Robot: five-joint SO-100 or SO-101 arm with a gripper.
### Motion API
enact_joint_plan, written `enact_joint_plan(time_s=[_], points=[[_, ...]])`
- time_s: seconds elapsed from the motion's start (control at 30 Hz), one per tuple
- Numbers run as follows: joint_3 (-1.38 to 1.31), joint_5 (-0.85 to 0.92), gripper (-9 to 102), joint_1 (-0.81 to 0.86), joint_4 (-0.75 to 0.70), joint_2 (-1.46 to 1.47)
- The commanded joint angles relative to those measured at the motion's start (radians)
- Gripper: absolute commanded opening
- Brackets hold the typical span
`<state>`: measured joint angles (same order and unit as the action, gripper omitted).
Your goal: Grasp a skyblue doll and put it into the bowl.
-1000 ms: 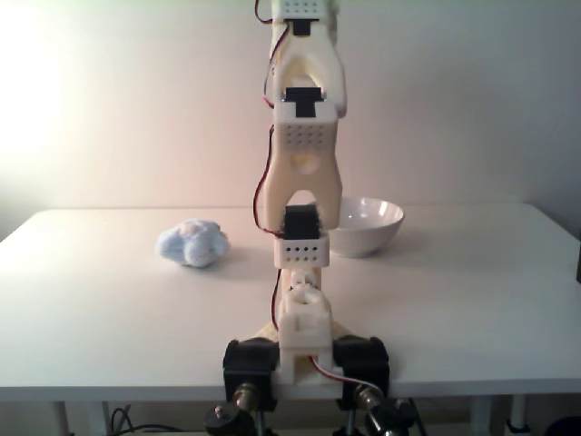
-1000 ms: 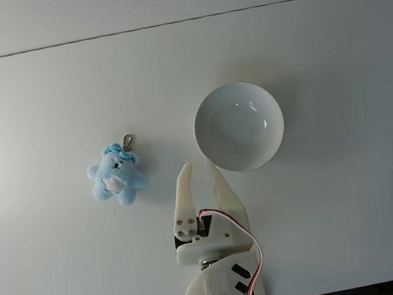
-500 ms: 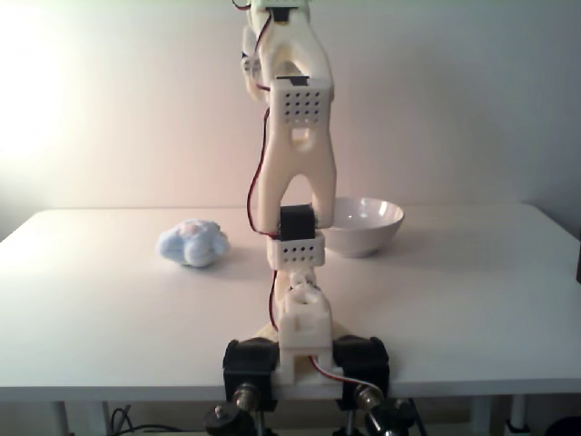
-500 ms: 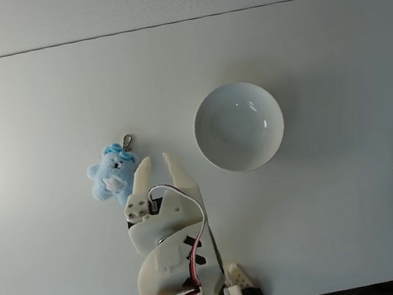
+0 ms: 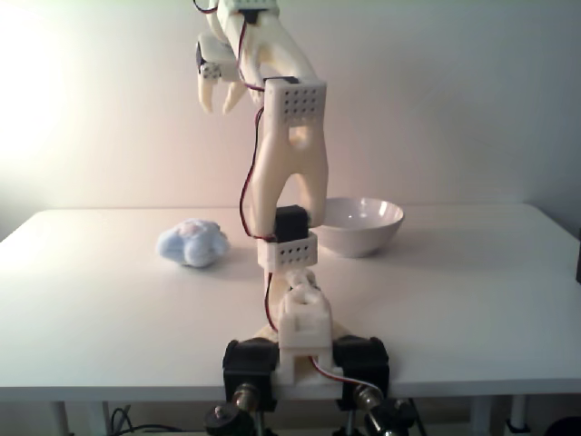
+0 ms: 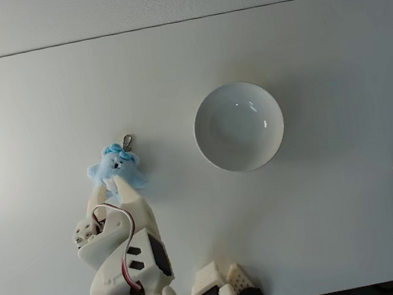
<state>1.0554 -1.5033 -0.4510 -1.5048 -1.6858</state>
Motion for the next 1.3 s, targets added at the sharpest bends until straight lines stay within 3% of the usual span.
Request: enact_joint_plan(time_s=[0.0, 0.9, 1.27], points=[[-0.037, 0.006, 7, -0.037, -0.006, 0.051], [-0.026, 0.005, 9, -0.075, 0.008, 0.350], [-0.023, 0.020, 32, -0.066, 0.006, 0.393]])
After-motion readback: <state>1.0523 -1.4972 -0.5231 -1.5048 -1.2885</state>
